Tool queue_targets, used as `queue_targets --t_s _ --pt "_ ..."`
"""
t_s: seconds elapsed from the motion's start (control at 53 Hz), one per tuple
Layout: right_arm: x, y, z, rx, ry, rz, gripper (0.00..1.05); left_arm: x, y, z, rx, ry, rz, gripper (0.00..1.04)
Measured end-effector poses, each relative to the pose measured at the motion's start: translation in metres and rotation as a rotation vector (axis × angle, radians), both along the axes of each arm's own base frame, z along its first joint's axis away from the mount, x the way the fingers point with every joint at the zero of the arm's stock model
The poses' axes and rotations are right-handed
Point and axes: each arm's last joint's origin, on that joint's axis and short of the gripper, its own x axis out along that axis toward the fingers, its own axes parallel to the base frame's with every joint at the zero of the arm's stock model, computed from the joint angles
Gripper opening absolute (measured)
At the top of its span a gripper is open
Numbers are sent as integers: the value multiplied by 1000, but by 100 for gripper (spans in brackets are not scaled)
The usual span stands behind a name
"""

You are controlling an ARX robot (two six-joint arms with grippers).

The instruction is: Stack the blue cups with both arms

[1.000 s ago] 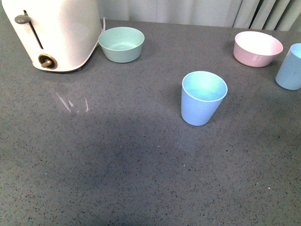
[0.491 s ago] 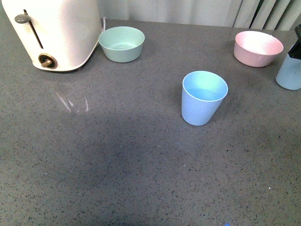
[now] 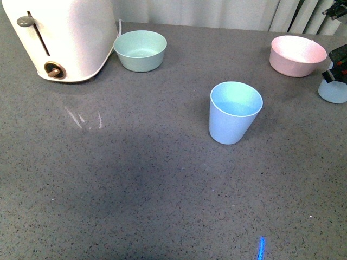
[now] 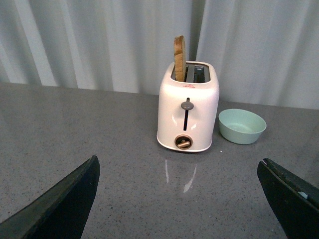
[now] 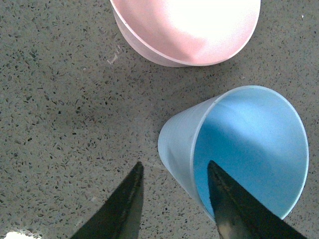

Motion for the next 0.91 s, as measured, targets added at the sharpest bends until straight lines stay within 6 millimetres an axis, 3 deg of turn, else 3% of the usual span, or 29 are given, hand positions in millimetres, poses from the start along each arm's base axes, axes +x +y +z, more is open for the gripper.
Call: queue_targets --t_s 0.17,0.245,0.509,0.717,0.906 --pt "0 0 0 1 1 6 9 0 0 0 0 0 0 96" --pt "0 0 -1 4 3 12 2 0 0 0 0 0 0 96" --pt "-11 2 7 37 13 69 2 0 0 0 0 0 0 96" --pt "-38 17 66 117 -55 219 2 0 0 0 0 0 0 96" --pt "-77 60 113 244 -89 441 2 0 0 0 0 0 0 96"
